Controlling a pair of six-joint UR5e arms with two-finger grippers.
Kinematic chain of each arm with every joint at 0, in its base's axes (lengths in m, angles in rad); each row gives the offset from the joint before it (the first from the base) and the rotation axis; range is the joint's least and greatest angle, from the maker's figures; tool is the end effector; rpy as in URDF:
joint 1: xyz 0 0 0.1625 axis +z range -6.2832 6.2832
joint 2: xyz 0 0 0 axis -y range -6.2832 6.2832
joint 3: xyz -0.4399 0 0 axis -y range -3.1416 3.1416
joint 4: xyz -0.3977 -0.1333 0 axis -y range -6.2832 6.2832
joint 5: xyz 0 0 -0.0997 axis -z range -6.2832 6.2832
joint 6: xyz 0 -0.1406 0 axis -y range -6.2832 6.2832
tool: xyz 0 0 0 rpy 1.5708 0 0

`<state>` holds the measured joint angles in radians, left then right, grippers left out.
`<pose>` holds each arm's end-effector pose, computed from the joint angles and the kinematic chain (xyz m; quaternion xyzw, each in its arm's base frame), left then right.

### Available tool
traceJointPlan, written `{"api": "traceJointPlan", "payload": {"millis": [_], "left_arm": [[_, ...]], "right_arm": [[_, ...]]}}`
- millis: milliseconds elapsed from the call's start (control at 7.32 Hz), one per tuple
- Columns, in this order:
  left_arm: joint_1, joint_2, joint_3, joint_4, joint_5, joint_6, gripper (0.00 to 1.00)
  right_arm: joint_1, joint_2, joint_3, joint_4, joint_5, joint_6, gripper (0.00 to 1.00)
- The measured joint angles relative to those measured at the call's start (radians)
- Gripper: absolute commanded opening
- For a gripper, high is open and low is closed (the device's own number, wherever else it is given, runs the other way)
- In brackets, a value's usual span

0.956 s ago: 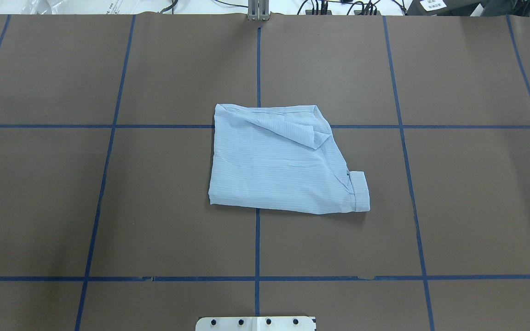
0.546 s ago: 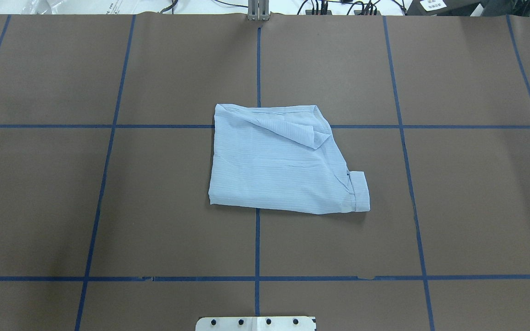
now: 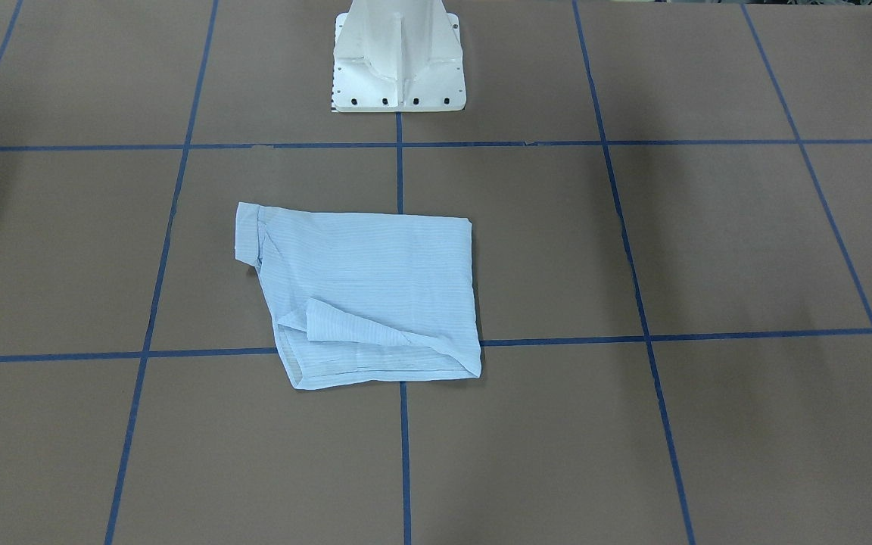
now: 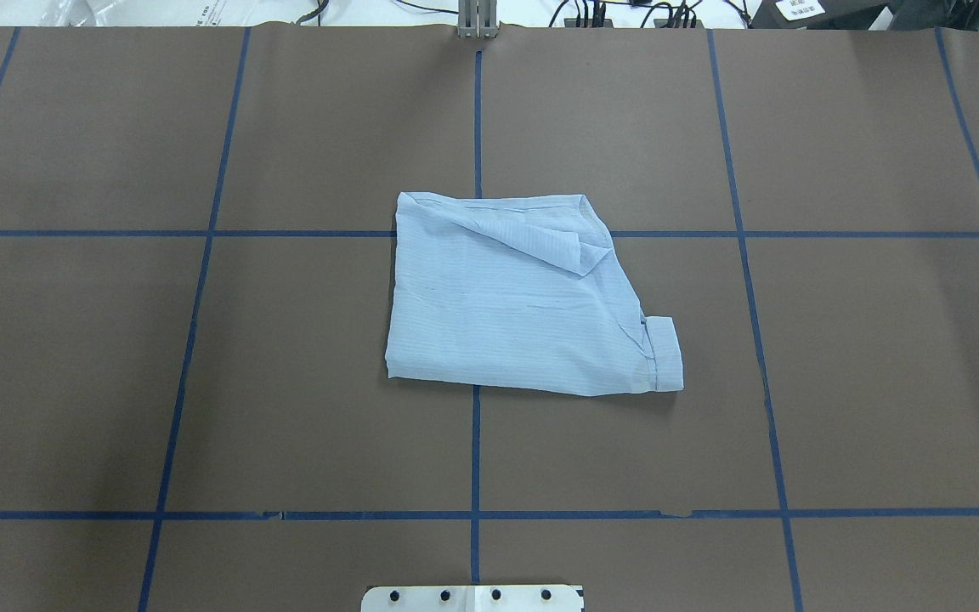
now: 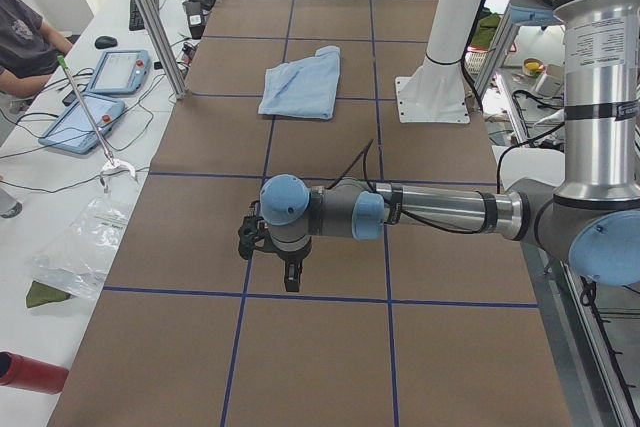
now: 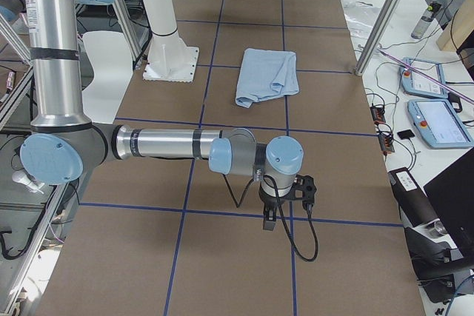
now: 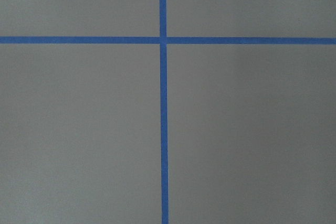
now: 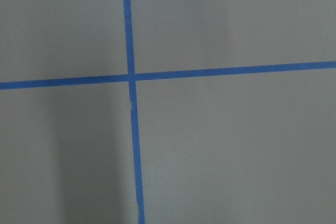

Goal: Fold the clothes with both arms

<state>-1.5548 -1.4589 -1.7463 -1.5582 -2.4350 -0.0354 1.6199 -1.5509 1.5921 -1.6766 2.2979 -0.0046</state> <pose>-0.0191 -0.4524 0.6605 0.0124 0.4191 0.0019 0.9079 0.0643 -0.4963 0.6972 -0.0206 -0.3561 0.0323 0.9337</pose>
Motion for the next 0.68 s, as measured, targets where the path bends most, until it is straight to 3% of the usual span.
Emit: {"api": "traceJointPlan", "payload": {"millis": [683], "left_arm": [[-0.001, -0.001, 0.001, -0.008, 0.002, -0.004, 1.0]], "right_arm": [[0.0, 0.0, 0.0, 0.0, 0.0, 0.0, 1.0]]}}
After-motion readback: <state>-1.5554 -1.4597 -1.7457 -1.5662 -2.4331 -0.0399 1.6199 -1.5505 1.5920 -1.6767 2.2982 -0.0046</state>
